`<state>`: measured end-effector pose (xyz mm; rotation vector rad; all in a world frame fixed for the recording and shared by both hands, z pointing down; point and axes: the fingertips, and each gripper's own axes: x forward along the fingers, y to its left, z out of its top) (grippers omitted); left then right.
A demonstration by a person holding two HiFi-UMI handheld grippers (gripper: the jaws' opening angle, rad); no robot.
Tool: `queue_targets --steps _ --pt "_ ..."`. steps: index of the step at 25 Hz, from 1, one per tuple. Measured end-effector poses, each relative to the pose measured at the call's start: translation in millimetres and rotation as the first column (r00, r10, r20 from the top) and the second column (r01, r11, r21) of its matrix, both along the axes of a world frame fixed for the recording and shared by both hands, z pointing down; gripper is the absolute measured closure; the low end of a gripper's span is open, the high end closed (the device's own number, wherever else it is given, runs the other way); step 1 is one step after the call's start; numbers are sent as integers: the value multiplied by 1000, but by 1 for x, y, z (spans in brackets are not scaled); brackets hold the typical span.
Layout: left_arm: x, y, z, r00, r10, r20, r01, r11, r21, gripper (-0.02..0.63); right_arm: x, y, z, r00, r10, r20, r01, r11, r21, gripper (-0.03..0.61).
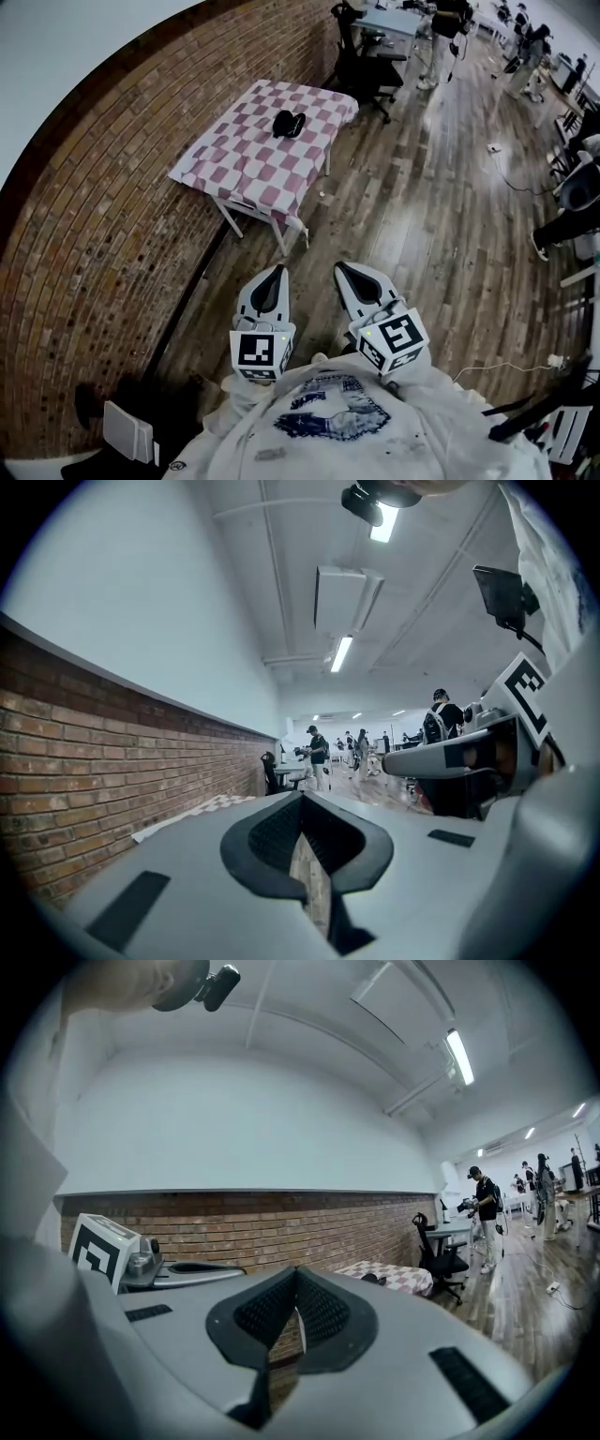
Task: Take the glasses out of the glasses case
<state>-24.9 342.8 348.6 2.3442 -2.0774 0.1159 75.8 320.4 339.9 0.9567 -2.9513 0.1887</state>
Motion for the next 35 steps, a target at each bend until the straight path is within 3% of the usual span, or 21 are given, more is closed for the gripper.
queue_targets --steps 14,35 --pt "-43 -105 27 1000 3 -6 -3 999 -42 604 -43 -109 26 1000 8 3 -8 999 -40 565" --pt "-125 -389 27 999 -37 11 37 995 -92 604 -125 -394 27 999 -36 -6 35 996 -77 565"
